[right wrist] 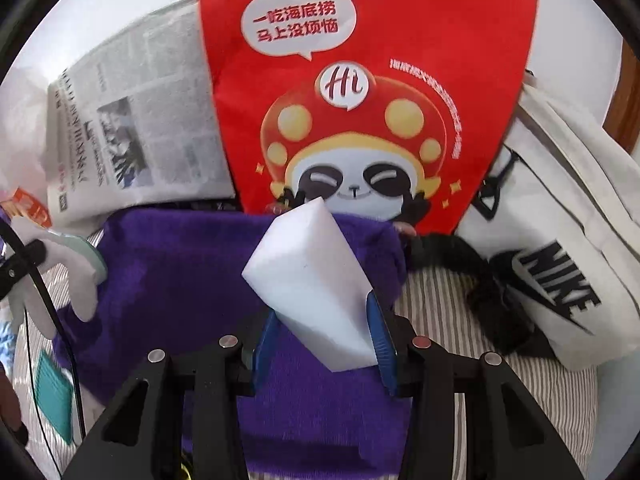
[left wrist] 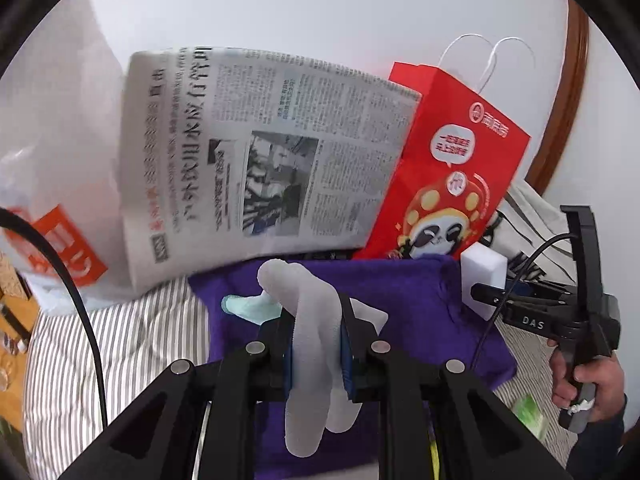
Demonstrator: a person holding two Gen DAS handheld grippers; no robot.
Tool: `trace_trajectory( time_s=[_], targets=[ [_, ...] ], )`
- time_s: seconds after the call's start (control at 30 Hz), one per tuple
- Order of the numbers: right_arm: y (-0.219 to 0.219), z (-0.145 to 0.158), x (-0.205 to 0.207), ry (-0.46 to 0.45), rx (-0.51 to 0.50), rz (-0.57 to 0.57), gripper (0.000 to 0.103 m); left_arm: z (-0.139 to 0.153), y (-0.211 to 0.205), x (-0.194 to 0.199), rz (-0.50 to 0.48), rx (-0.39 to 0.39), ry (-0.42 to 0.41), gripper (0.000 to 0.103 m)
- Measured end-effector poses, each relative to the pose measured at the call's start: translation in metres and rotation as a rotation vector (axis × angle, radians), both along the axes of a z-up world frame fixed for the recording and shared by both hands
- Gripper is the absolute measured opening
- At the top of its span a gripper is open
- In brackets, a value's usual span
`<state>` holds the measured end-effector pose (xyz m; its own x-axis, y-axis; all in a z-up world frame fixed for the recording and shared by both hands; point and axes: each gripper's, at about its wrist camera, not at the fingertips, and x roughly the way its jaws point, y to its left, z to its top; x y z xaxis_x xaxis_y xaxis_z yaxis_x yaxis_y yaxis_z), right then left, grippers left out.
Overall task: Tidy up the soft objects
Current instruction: 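Carry the glove and sponge block over the purple towel with both tools, then lower the sponge block onto the purple towel and open the right tool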
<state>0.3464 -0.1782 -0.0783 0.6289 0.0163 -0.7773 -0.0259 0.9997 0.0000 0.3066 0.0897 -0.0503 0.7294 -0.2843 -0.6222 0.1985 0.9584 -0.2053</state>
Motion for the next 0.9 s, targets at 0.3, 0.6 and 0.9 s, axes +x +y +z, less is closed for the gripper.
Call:
trace_trajectory(
  time_s=[0.3,0.6,0.9],
  targets=[
    [-0.003,-0.01,0.034,0.025,0.03,-0.048,0.043,-0.023,-0.006,0.021,-0.006,0.022,0.041,0.017],
    [-0.004,-0.035,0.047,0.111,0.021,-0.022,0.046,-0.039,-0.002,0.031,-0.005,-0.008,0.051,0.017],
    [-0.007,-0.019,0.044,0.065,0.154,0.033,0.041,-0.043,-0.005,0.032,-0.007,-0.006,0.059,0.017]
  ],
)
